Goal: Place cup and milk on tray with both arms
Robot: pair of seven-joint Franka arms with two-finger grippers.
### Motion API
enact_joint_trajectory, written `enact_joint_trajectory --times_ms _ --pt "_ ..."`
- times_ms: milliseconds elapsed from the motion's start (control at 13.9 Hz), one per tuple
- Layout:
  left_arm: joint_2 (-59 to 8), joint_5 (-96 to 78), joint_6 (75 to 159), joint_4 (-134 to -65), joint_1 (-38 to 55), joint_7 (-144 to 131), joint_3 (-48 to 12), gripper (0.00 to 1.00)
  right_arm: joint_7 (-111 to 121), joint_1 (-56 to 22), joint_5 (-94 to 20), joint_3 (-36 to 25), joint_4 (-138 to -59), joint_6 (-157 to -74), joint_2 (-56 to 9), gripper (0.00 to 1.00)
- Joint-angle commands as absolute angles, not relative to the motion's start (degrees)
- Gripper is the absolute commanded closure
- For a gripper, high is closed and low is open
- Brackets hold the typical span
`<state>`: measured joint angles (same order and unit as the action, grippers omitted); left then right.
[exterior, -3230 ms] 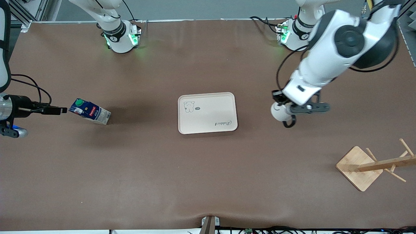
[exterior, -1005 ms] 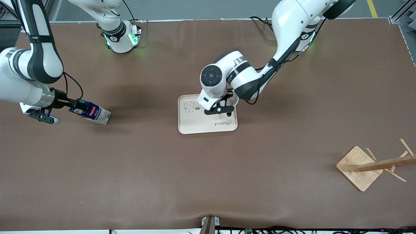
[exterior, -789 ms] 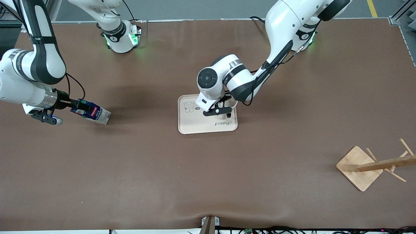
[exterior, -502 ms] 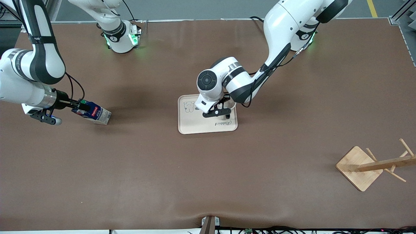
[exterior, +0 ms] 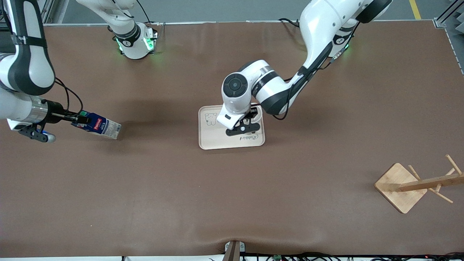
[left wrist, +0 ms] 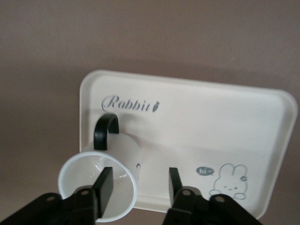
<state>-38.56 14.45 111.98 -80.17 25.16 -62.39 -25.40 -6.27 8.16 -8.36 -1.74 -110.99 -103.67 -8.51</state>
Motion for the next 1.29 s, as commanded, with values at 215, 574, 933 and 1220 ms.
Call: enact_joint_trajectory --times_ms 215,574,933,1220 --pt "-22.0 11.0 103.8 -81.3 9.3 -44.2 -25.9 0.00 -13.8 -2.0 -8.3 -1.0 -108.4 -98.7 -9.2 0.71" --pt "-12.6 11.0 97.8 -81.3 -7.6 -28.9 -25.6 0.00 -26.7 -17.9 -10.2 -1.1 -105.7 -103.5 -9.1 0.68" --pt "-6.8 10.3 92.2 -81.2 -16.3 -20.1 -25.7 0.00 -33.4 -27.6 -10.5 -1.1 -97.8 -105.0 -11.9 0.70" --pt "-3.1 7.5 89.8 -81.5 -19.1 -12.8 -25.1 0.00 -35.8 -33.5 -10.5 -1.1 -97.9 -107.9 -15.9 0.69"
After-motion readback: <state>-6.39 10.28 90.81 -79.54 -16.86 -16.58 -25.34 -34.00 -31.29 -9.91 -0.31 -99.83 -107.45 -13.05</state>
